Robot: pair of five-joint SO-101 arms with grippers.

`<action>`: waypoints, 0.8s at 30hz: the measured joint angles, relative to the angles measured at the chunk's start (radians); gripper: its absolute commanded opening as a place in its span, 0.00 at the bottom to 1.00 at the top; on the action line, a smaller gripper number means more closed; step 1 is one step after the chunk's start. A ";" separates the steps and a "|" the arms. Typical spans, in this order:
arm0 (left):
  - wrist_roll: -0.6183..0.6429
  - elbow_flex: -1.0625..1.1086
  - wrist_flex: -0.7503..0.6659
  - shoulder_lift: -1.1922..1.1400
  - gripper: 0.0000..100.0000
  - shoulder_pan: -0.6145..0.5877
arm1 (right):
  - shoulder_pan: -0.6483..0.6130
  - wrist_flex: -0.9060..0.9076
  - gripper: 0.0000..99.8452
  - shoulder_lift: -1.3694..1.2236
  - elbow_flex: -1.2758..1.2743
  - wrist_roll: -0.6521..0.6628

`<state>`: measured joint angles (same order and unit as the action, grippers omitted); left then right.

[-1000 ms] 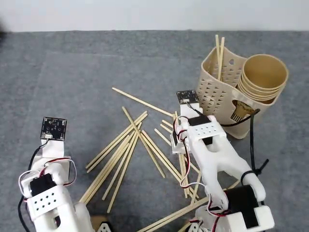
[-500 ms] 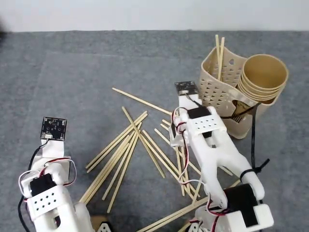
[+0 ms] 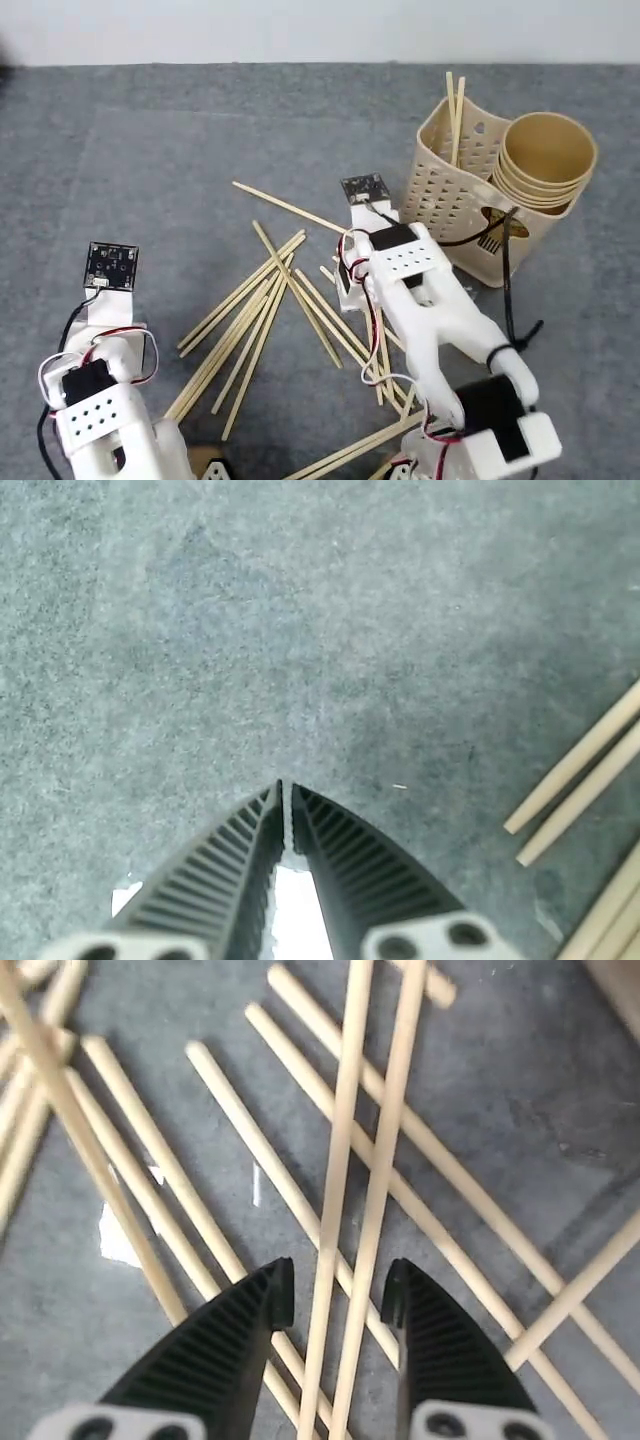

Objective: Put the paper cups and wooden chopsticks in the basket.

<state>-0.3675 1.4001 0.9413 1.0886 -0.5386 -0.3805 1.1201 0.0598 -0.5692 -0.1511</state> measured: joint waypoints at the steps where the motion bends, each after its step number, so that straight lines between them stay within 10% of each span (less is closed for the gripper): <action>1: 0.000 0.000 0.000 0.000 0.02 0.000 | 0.000 -0.005 0.16 -0.021 0.000 0.000; 24: 0.000 0.000 0.000 0.000 0.02 0.000 | 0.021 -0.058 0.01 -0.140 0.014 0.000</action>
<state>-0.3675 1.4001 0.9413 1.0886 -0.5386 -0.3590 1.0618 -0.0798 -0.5554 -0.1511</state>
